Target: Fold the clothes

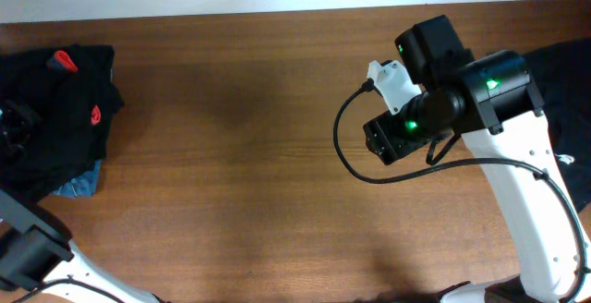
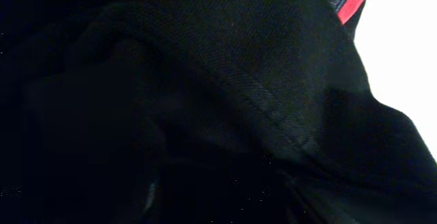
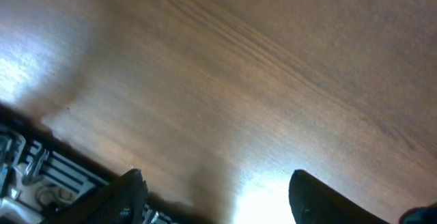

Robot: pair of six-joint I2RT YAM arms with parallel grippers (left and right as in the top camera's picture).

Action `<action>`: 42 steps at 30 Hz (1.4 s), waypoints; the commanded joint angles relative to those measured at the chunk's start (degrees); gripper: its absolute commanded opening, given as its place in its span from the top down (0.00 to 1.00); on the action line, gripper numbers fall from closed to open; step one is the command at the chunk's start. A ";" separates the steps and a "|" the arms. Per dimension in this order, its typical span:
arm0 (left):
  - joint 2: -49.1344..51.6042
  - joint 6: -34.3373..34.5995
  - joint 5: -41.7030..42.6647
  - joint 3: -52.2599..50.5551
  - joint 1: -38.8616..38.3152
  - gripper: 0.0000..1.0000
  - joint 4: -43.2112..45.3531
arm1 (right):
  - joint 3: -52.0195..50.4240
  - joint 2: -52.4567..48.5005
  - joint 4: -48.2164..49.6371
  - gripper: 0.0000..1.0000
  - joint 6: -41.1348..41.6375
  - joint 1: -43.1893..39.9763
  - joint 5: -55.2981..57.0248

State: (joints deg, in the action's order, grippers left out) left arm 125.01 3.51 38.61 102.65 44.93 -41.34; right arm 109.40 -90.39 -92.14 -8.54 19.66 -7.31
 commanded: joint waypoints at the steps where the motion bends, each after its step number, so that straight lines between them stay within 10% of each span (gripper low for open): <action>1: -4.81 -0.74 -8.55 -1.84 0.96 0.38 -0.61 | 0.81 0.26 2.89 0.22 0.48 0.07 0.50; 3: -10.19 -0.79 -10.34 -1.42 -0.50 0.36 -0.63 | 0.81 0.26 5.55 0.01 0.48 -0.61 0.48; 11: -31.41 -7.69 -34.10 -1.42 -25.68 0.01 -5.49 | 0.81 0.22 23.23 0.01 3.28 -7.78 0.33; 28: -40.26 -9.66 -32.17 -2.73 -35.41 0.01 -22.16 | 0.02 7.80 17.73 0.01 6.10 -18.62 0.57; 42: -84.72 -9.22 -31.56 -45.24 -35.41 0.01 -6.60 | -47.28 50.45 33.53 0.02 11.61 -18.56 6.95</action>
State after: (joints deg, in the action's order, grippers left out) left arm 47.94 -5.17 6.20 62.30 9.39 -48.53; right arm 67.16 -46.70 -60.05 1.80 1.48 -2.04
